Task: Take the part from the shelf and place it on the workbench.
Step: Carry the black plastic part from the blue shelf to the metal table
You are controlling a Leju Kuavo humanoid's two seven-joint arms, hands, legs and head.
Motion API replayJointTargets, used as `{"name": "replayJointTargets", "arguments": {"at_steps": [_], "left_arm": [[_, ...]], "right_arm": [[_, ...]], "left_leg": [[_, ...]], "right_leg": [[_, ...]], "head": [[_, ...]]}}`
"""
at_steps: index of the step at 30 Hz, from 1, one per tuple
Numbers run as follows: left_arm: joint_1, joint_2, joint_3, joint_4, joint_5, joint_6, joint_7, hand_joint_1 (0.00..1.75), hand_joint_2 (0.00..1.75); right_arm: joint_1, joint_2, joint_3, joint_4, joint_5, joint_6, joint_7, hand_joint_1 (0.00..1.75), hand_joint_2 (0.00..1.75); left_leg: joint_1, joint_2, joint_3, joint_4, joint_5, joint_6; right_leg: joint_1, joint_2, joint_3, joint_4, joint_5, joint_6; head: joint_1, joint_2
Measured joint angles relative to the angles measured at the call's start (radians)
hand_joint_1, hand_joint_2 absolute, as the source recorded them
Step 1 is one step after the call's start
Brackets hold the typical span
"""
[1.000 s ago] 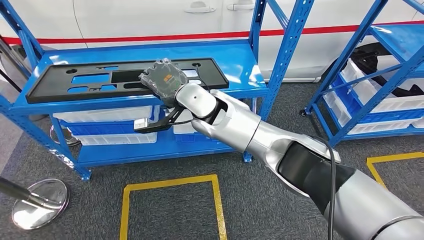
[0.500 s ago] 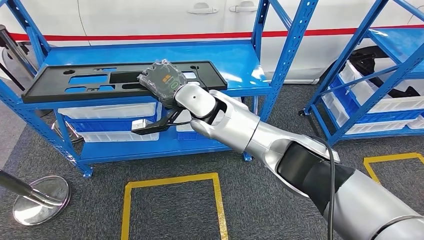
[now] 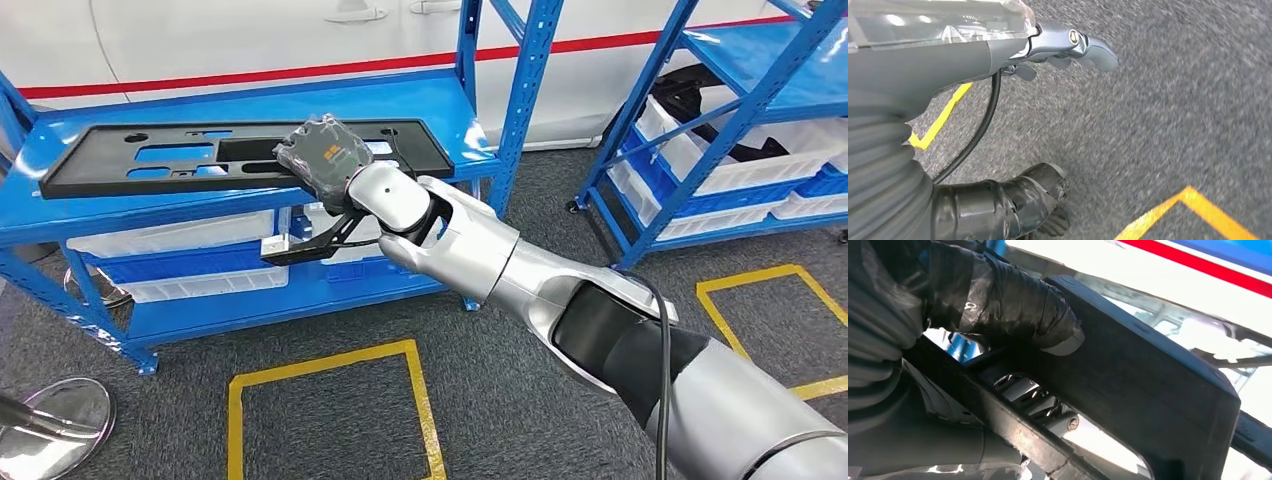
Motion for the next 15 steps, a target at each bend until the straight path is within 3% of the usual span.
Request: {"name": "replayJointTargets", "arguments": {"at_steps": [2,4,5,6,7,9,11,13,15], "left_arm": [[-0.001,-0.001,0.0,0.0,-0.001,-0.001,0.0,0.0,1.75],[0.0,0.0,0.001,0.0,-0.001,-0.001,-0.001,0.0,1.75],[0.001,0.001,0.001,0.0,-0.001,-0.001,-0.001,0.0,1.75],[0.002,0.001,0.002,0.0,-0.001,-0.001,-0.001,0.0,1.75],[0.002,0.002,0.003,0.0,-0.001,-0.001,-0.001,0.0,1.75],[0.002,0.002,0.004,0.0,-0.001,-0.001,-0.001,0.0,1.75],[0.003,0.003,0.005,-0.001,-0.001,-0.001,-0.001,0.0,1.75],[0.002,0.003,0.005,-0.001,-0.002,-0.001,0.0,0.0,1.75],[-0.001,0.002,0.005,-0.001,-0.002,-0.001,0.0,0.0,1.75]], "right_arm": [[-0.002,0.003,-0.001,0.0,0.0,0.0,0.0,1.75,1.75],[-0.003,0.01,-0.001,0.001,0.0,0.0,0.0,1.75,1.75],[-0.003,0.013,-0.001,0.002,0.0,0.001,0.0,1.75,1.75],[-0.002,0.015,-0.001,0.003,0.0,0.001,0.0,1.75,1.75],[-0.001,0.015,0.0,0.004,0.0,0.001,0.0,1.75,1.75],[-0.001,0.016,0.0,0.005,0.0,0.001,0.0,1.75,1.75],[-0.004,0.018,0.0,0.005,0.0,0.002,0.0,1.75,1.75],[-0.006,0.022,0.0,0.006,0.0,0.002,0.0,1.75,1.75],[-0.007,0.021,-0.001,0.007,0.0,0.003,0.0,1.75,1.75]], "left_leg": [[0.003,-0.034,-0.018,0.046,-0.036,-0.011],[0.007,-0.077,-0.071,0.17,-0.104,-0.019],[0.009,-0.084,-0.1,0.236,-0.131,-0.023],[0.011,-0.087,-0.119,0.278,-0.14,-0.026],[0.012,-0.088,-0.121,0.282,-0.128,-0.028],[0.018,-0.1,-0.072,0.178,-0.06,-0.03],[0.025,-0.141,-0.014,0.055,-0.014,-0.03],[0.026,-0.161,0.003,0.014,-0.011,-0.027],[0.028,-0.137,0.003,0.008,-0.006,-0.018]], "right_leg": [[-0.01,0.02,0.003,-0.011,0.009,-0.009],[-0.014,0.042,0.002,-0.013,0.013,-0.014],[-0.014,0.055,0.0,-0.012,0.014,-0.014],[-0.014,0.068,-0.001,-0.01,0.014,-0.015],[-0.015,0.081,-0.002,-0.007,0.014,-0.014],[-0.016,0.107,-0.003,0.002,0.012,-0.011],[-0.015,0.132,-0.01,0.013,0.009,-0.002],[-0.015,0.155,-0.023,0.018,0.013,0.011],[-0.017,0.172,-0.031,0.018,0.018,0.024]], "head": [[0.0,0.0],[0.0,0.0],[0.0,0.0],[0.0,0.0],[0.0,0.0],[0.0,0.0],[0.0,0.0],[0.0,0.0],[0.0,0.0]]}}
